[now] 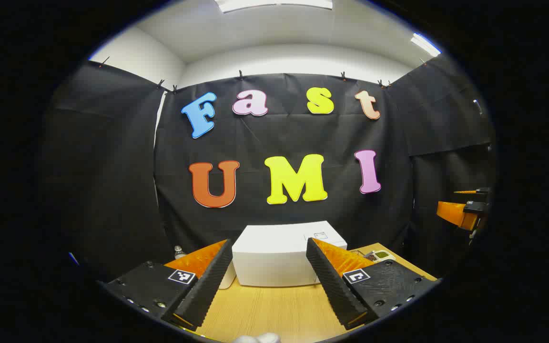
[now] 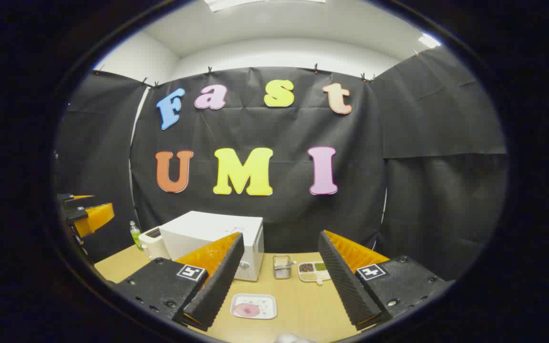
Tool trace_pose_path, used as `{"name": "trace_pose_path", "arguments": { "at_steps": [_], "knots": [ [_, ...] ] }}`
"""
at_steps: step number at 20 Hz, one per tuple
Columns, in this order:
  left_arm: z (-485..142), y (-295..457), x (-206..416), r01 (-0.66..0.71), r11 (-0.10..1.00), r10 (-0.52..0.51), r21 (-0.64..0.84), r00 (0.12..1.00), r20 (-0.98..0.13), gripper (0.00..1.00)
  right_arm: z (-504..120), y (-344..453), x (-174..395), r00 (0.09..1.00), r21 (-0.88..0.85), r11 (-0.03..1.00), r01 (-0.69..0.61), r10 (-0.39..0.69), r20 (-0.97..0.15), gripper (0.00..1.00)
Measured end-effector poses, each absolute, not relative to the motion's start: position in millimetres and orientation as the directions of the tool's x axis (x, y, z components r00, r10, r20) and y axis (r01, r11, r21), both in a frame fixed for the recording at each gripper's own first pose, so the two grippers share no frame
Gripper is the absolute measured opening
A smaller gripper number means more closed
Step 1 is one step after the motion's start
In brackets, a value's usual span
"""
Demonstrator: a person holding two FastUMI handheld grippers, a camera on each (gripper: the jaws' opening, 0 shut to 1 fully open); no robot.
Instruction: Open the microwave oven with the left hand, put the food in, and close the microwave oven.
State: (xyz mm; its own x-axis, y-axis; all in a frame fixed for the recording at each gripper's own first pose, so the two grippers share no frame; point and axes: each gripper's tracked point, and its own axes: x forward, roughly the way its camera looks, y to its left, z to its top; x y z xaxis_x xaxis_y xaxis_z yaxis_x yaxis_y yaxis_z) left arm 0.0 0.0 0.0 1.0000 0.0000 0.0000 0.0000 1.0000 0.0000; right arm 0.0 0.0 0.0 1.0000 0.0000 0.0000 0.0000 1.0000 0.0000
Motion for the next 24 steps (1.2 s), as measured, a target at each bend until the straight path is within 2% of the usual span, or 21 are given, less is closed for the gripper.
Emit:
{"name": "trace_pose_path", "arguments": {
  "at_steps": [1,4,5,6,8,9,10,11,16,17,18,24],
  "knots": [
    [-1,2,0,0.0,1.0,0.0,0.0,1.0,0.0,0.96,-2,1,1,1.0,-0.003,1.0,0.0,0.0,-0.003,1.0],
    [-1,6,3,-0.002,1.0,0.002,-0.001,1.0,0.005,0.96,-1,3,2,1.0,0.002,1.0,0.002,-0.002,-0.003,1.0],
    [0,8,2,-0.002,1.0,0.002,-0.001,1.0,0.007,0.96,0,4,2,1.0,0.003,1.0,0.005,-0.005,0.0,0.92],
    [-2,9,4,0.0,1.0,0.0,-0.002,1.0,0.004,0.96,1,4,2,1.0,0.004,1.0,0.006,-0.006,-0.001,1.0],
    [-5,9,5,0.005,1.0,-0.005,-0.003,1.0,0.0,0.96,1,4,3,1.0,0.007,1.0,0.012,-0.012,0.001,1.0],
    [-5,9,5,0.006,1.0,-0.006,-0.004,1.0,0.0,0.96,0,3,4,1.0,0.008,1.0,0.017,-0.017,0.0,0.92],
    [-6,9,6,0.008,1.0,-0.008,-0.005,1.0,0.0,0.96,-1,2,4,1.0,0.01,1.0,0.019,-0.019,-0.002,0.92],
    [-7,9,8,0.01,1.0,-0.01,-0.005,1.0,-0.001,0.96,-2,2,3,1.0,0.012,1.0,0.021,-0.021,-0.002,1.0],
    [-17,2,18,0.027,1.0,-0.027,-0.01,1.0,0.006,0.96,-3,-2,2,0.999,0.02,0.999,0.03,-0.03,-0.011,1.0],
    [-21,-3,21,0.032,0.999,-0.032,-0.013,0.999,0.008,0.96,-3,-2,2,1.0,0.025,0.999,0.029,-0.029,-0.012,0.92],
    [-27,-6,25,0.037,0.999,-0.037,-0.014,0.999,0.007,0.96,-2,-5,2,0.999,0.025,0.999,0.033,-0.033,-0.016,1.0],
    [-80,-56,73,0.097,0.995,-0.097,-0.03,0.995,-0.008,0.96,-3,-24,0,0.997,0.023,0.998,0.059,-0.058,-0.049,1.0]
  ]
}}
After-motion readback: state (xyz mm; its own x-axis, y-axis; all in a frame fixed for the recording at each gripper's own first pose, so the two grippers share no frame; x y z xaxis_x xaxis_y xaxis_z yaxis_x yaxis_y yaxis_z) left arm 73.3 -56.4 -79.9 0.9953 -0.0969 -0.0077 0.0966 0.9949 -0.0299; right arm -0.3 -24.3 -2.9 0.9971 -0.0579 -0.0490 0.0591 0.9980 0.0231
